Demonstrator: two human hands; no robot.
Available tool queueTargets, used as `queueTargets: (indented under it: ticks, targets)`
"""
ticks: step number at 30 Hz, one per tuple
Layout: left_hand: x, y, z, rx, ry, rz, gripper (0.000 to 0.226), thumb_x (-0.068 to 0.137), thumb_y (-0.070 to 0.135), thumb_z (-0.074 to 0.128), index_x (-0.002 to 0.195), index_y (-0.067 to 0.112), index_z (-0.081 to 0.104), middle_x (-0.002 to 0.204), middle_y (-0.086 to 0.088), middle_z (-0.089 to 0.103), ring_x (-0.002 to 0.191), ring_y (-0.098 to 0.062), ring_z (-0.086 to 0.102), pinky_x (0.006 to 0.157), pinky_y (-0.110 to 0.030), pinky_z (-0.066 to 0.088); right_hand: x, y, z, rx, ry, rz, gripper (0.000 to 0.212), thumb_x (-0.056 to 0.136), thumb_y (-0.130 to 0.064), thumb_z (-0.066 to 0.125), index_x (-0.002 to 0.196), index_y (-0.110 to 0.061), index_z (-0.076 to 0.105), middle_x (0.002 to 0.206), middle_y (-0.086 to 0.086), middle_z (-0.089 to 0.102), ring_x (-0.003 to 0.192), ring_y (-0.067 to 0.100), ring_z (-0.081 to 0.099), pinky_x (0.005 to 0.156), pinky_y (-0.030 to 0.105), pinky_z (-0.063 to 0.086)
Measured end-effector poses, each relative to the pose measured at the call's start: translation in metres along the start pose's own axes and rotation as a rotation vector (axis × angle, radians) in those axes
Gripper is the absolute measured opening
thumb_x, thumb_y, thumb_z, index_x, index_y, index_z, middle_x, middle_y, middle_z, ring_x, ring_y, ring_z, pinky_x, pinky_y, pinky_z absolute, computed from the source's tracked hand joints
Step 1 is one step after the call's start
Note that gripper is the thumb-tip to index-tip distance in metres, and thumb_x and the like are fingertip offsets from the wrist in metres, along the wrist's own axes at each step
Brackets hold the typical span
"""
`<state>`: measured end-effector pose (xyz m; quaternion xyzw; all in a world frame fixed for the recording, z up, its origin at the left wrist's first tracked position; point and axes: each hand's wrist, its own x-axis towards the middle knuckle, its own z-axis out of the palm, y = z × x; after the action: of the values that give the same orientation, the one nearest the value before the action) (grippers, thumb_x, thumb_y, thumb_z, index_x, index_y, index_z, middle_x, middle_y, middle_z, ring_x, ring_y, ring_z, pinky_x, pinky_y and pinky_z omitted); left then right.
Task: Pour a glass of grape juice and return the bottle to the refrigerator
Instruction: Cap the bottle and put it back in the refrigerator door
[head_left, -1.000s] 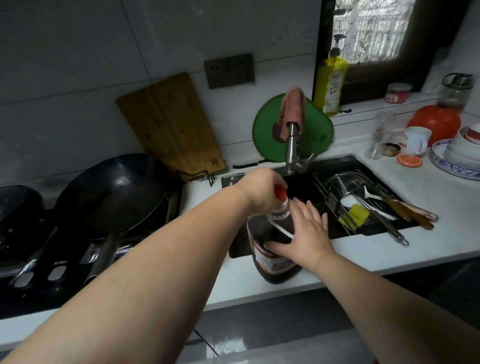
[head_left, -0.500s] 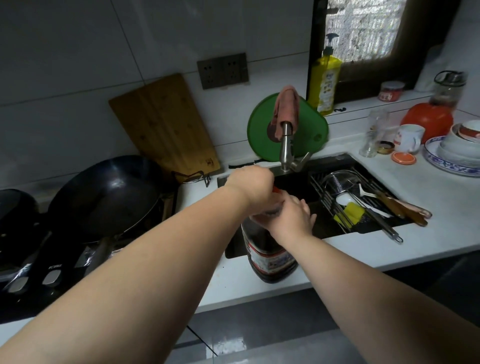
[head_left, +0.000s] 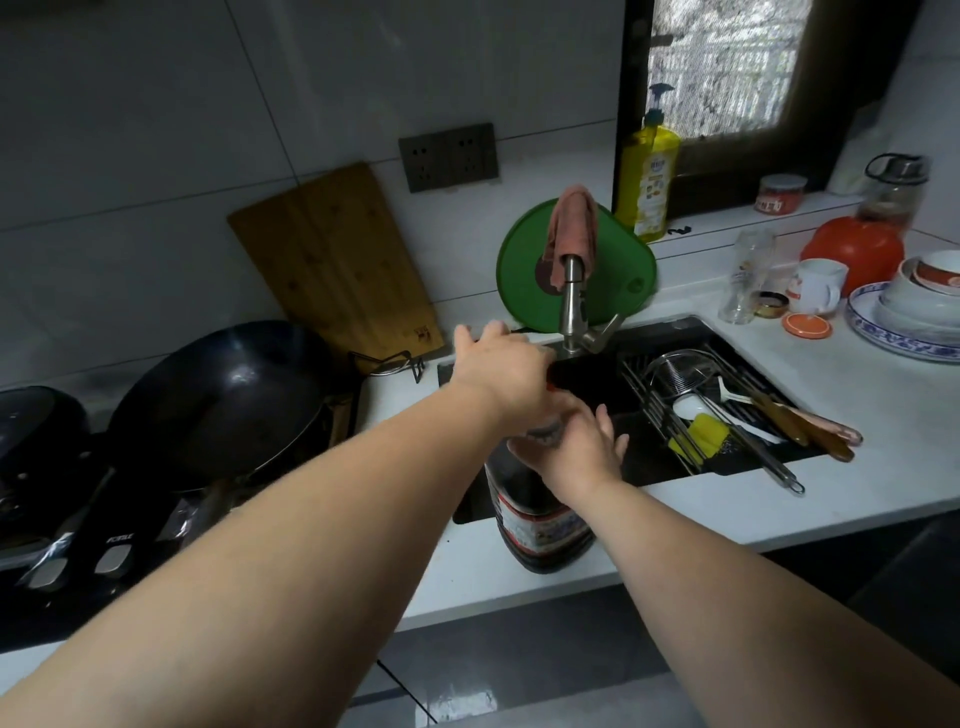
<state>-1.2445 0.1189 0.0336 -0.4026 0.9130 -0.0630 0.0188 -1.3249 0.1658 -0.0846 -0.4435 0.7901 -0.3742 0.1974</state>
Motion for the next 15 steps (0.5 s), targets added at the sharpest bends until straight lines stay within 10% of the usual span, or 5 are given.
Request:
queueTargets:
  ticks: [5,15]
  targets:
    - [-0.005,0.014,0.018,-0.064,-0.022,-0.265,0.049,0.089,0.066,0.041,0.084,0.020,0.059,0.103,-0.004,0.060,0.120,-0.030,0.039,0.109,-0.057,0.018,-0.001,0.001,-0.002,-0.009,-0.022,-0.049,0.082,0.077,-0.051,0.072,0.146,-0.035,0.030,0.160,-0.011,0.021,0.150,0.026,-0.002,0.118,0.056,-0.005]
    - [-0.002,-0.014,0.025,-0.125,-0.009,-0.010,0.048,0.088,0.065,0.046,0.112,0.028,0.064,0.128,0.004,0.058,0.142,-0.025,0.019,0.113,-0.060,0.003,-0.005,0.000,-0.010,0.006,-0.064,-0.049,0.081,0.078,-0.058,0.069,0.146,-0.036,0.029,0.159,-0.006,0.026,0.150,0.027,-0.002,0.118,0.056,-0.005]
